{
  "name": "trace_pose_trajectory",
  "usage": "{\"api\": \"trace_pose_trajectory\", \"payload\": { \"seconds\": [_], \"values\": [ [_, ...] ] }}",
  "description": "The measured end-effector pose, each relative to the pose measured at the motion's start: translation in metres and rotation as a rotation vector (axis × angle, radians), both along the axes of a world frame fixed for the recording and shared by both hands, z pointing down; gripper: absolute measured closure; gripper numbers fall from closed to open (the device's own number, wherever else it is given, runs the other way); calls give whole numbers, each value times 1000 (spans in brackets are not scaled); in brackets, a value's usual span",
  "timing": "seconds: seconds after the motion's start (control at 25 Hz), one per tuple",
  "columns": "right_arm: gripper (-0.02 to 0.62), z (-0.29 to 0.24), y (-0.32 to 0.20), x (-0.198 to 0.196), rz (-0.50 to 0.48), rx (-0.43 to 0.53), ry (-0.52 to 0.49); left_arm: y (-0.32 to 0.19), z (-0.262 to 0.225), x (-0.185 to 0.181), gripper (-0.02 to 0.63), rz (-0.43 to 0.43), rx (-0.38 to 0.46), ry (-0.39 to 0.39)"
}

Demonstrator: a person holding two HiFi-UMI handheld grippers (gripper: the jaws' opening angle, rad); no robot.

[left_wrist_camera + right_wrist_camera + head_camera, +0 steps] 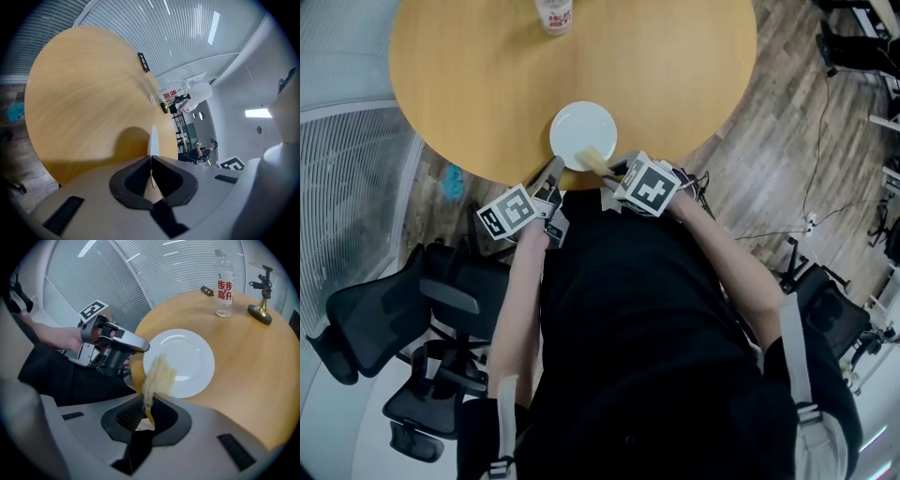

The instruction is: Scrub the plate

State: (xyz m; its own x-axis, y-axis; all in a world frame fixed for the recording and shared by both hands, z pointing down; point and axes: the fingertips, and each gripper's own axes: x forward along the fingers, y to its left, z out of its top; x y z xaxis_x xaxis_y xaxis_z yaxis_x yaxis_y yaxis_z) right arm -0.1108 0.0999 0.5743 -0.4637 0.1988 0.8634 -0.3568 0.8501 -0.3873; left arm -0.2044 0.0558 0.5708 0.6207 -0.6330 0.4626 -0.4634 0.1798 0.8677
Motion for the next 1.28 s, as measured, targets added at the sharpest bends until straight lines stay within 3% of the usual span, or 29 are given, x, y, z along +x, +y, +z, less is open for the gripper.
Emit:
{"api": "trace_pose_trajectory", "payload": {
  "seconds": [0.24,0.48,0.96,1.28],
  "values": [
    [550,18,-33,33,50,44,92,0,1,0,583,12,-6,-9],
    [551,23,-55,41,81,61,136,1,2,1,583,27,-7,-18],
    [550,12,-91,-4,46,151,101,2,-2,1,583,28,0,-24],
    [549,-1,-78,-38,-19,160,42,1,-2,-1,583,18,-5,-24]
  ]
}}
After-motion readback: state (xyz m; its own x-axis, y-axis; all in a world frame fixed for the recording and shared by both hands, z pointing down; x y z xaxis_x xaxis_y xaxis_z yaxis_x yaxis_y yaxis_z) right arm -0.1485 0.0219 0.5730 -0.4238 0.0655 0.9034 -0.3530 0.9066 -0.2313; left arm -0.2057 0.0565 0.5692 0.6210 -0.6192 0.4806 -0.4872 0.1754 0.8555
